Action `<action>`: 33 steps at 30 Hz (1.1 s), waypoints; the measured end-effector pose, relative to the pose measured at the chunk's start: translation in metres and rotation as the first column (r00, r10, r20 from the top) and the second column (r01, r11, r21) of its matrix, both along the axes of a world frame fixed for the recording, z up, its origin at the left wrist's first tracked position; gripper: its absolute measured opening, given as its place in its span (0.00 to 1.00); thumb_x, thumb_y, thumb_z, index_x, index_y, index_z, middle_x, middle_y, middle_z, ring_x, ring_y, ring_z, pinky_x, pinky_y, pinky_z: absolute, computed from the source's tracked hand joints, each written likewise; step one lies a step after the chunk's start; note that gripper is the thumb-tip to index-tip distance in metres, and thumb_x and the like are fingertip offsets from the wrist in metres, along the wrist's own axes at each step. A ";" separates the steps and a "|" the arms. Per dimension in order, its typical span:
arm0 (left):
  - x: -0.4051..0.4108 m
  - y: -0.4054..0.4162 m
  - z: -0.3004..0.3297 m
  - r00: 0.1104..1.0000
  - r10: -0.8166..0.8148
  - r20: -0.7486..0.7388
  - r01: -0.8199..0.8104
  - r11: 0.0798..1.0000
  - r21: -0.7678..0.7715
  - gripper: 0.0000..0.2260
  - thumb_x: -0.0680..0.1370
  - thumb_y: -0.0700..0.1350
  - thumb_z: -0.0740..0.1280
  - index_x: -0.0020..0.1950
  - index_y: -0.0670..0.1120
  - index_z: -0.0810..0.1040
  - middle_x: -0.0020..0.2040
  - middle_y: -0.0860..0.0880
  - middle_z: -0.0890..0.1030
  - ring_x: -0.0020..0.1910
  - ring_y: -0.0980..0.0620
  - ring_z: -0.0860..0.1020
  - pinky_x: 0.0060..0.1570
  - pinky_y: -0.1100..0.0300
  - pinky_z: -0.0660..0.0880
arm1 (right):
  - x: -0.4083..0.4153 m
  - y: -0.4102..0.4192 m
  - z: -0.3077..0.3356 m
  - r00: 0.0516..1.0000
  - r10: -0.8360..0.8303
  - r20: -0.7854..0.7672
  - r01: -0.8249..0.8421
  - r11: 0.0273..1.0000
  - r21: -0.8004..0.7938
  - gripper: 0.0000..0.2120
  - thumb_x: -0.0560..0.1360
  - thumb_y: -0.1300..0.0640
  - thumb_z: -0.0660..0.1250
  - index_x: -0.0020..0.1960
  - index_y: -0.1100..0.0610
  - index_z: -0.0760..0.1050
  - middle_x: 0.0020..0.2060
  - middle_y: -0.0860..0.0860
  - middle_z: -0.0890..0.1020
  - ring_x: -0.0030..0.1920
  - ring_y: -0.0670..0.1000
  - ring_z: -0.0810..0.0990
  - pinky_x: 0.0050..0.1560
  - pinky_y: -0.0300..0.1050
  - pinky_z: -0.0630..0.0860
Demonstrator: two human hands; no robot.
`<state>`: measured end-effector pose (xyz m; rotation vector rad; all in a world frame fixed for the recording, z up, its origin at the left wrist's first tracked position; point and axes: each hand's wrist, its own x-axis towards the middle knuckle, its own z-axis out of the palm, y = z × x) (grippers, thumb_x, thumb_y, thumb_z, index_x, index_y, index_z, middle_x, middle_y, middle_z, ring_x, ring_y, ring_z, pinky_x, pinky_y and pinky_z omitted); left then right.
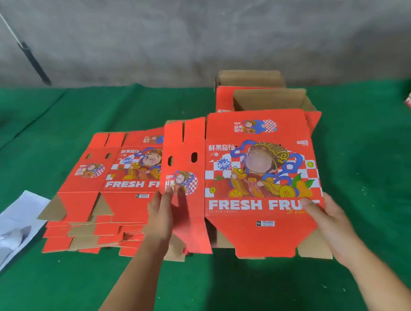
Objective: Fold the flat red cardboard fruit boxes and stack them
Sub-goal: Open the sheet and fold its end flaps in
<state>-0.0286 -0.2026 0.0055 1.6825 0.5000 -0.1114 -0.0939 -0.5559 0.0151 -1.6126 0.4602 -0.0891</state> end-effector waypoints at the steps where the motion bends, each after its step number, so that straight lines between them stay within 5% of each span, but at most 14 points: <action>1: 0.001 -0.005 -0.007 0.999 -0.047 -0.017 0.045 0.992 -0.117 0.33 0.71 0.75 0.61 0.72 0.62 0.75 0.74 0.48 0.73 0.73 0.47 0.72 0.75 0.43 0.65 | -0.004 0.004 0.000 1.000 0.026 -0.011 -0.026 0.999 -0.025 0.17 0.76 0.45 0.70 0.64 0.42 0.76 0.57 0.44 0.86 0.56 0.46 0.85 0.53 0.44 0.76; 5: -0.006 -0.034 -0.022 0.939 -0.343 -0.016 0.316 0.880 -0.356 0.34 0.74 0.77 0.61 0.61 0.51 0.86 0.58 0.43 0.86 0.55 0.46 0.86 0.54 0.48 0.82 | -0.012 0.040 -0.002 0.943 0.278 -0.183 -0.291 0.955 -0.049 0.29 0.79 0.45 0.69 0.73 0.27 0.59 0.58 0.29 0.81 0.56 0.31 0.80 0.52 0.32 0.72; 8: 0.002 -0.043 -0.019 0.965 -0.254 -0.067 0.216 0.911 -0.350 0.31 0.79 0.74 0.55 0.56 0.54 0.88 0.53 0.47 0.88 0.49 0.51 0.87 0.50 0.52 0.80 | -0.016 0.047 -0.008 0.980 0.115 -0.163 -0.128 0.989 -0.071 0.35 0.79 0.48 0.70 0.80 0.40 0.55 0.63 0.39 0.80 0.59 0.39 0.80 0.64 0.46 0.73; 10: 0.010 -0.042 -0.015 0.981 -0.156 -0.117 0.104 0.925 -0.365 0.29 0.80 0.70 0.59 0.50 0.50 0.89 0.46 0.48 0.89 0.44 0.51 0.87 0.47 0.54 0.81 | -0.019 0.038 -0.005 0.986 0.046 -0.160 -0.061 0.994 -0.089 0.38 0.77 0.45 0.70 0.81 0.44 0.56 0.62 0.45 0.82 0.57 0.40 0.79 0.64 0.46 0.70; 13: 0.009 -0.043 -0.006 0.956 -0.282 -0.080 0.244 0.918 -0.312 0.29 0.81 0.70 0.57 0.41 0.53 0.89 0.37 0.53 0.87 0.35 0.57 0.86 0.30 0.64 0.79 | -0.025 0.028 0.005 0.992 -0.003 -0.124 -0.004 0.998 -0.059 0.34 0.76 0.45 0.70 0.79 0.42 0.63 0.59 0.43 0.83 0.58 0.40 0.81 0.72 0.51 0.69; 16: 0.001 -0.046 0.010 0.877 -0.453 -0.160 0.396 0.870 -0.292 0.34 0.75 0.78 0.55 0.49 0.53 0.88 0.38 0.51 0.87 0.34 0.50 0.85 0.33 0.58 0.81 | -0.026 0.019 0.015 0.997 -0.013 -0.070 0.017 0.998 0.066 0.31 0.77 0.46 0.70 0.77 0.37 0.65 0.64 0.41 0.82 0.63 0.44 0.81 0.71 0.52 0.70; 18: 0.003 -0.039 0.017 0.840 -0.522 -0.144 0.475 0.838 -0.269 0.38 0.70 0.82 0.57 0.58 0.53 0.81 0.38 0.50 0.83 0.32 0.48 0.80 0.34 0.58 0.78 | -0.028 0.013 0.026 0.997 0.063 -0.048 -0.063 0.998 0.003 0.35 0.75 0.46 0.71 0.79 0.35 0.61 0.62 0.37 0.82 0.63 0.41 0.81 0.66 0.46 0.71; 20: 0.003 -0.032 0.023 0.800 -0.590 -0.108 0.566 0.803 -0.187 0.39 0.69 0.82 0.61 0.64 0.53 0.77 0.41 0.48 0.81 0.31 0.49 0.76 0.33 0.58 0.72 | -0.031 0.005 0.037 0.985 0.160 -0.061 -0.167 0.976 -0.137 0.41 0.77 0.59 0.73 0.81 0.38 0.55 0.62 0.39 0.83 0.58 0.40 0.83 0.57 0.37 0.75; 22: -0.001 -0.030 0.034 0.782 -0.619 -0.070 0.608 0.783 -0.130 0.38 0.69 0.81 0.60 0.62 0.51 0.77 0.42 0.47 0.83 0.28 0.51 0.72 0.33 0.58 0.68 | -0.030 0.000 0.048 0.986 0.144 -0.085 -0.165 0.929 -0.330 0.39 0.79 0.69 0.67 0.81 0.42 0.57 0.57 0.45 0.85 0.44 0.46 0.86 0.46 0.35 0.78; 23: -0.003 -0.030 0.039 0.782 -0.621 -0.057 0.616 0.783 -0.092 0.39 0.68 0.81 0.59 0.57 0.49 0.78 0.39 0.48 0.83 0.26 0.52 0.71 0.33 0.58 0.67 | -0.029 -0.003 0.054 0.993 0.096 -0.069 -0.116 0.896 -0.428 0.35 0.80 0.68 0.65 0.79 0.42 0.62 0.52 0.50 0.86 0.40 0.52 0.86 0.46 0.42 0.82; 25: -0.009 -0.027 0.049 0.776 -0.628 -0.063 0.630 0.775 0.044 0.40 0.66 0.82 0.56 0.49 0.46 0.79 0.34 0.49 0.81 0.26 0.52 0.72 0.33 0.58 0.68 | -0.034 -0.006 0.067 0.997 0.050 -0.058 -0.072 0.861 -0.503 0.28 0.79 0.60 0.69 0.73 0.40 0.67 0.48 0.54 0.87 0.44 0.59 0.86 0.55 0.58 0.81; 26: -0.014 -0.024 0.054 0.768 -0.637 -0.070 0.641 0.761 0.102 0.40 0.66 0.82 0.56 0.48 0.47 0.79 0.32 0.51 0.80 0.27 0.53 0.73 0.32 0.59 0.70 | -0.039 -0.007 0.075 0.992 0.076 -0.096 -0.114 0.855 -0.505 0.30 0.77 0.54 0.74 0.73 0.37 0.66 0.51 0.52 0.86 0.47 0.56 0.87 0.58 0.58 0.80; 29: -0.026 -0.018 0.063 0.735 -0.674 -0.076 0.677 0.725 0.123 0.33 0.63 0.82 0.60 0.54 0.57 0.72 0.32 0.53 0.79 0.27 0.55 0.75 0.28 0.62 0.71 | -0.053 0.005 0.100 0.889 0.218 -0.402 -0.424 0.722 -0.547 0.52 0.62 0.37 0.82 0.74 0.26 0.51 0.54 0.42 0.81 0.53 0.41 0.82 0.55 0.40 0.73; 33: -0.035 -0.022 0.049 0.810 -0.586 0.015 0.580 0.805 0.120 0.20 0.73 0.74 0.62 0.60 0.68 0.63 0.33 0.51 0.81 0.28 0.54 0.78 0.29 0.60 0.74 | -0.047 0.036 0.092 0.817 0.188 -0.544 -0.565 0.448 -0.693 0.59 0.69 0.47 0.78 0.79 0.35 0.34 0.55 0.52 0.76 0.48 0.51 0.81 0.52 0.49 0.77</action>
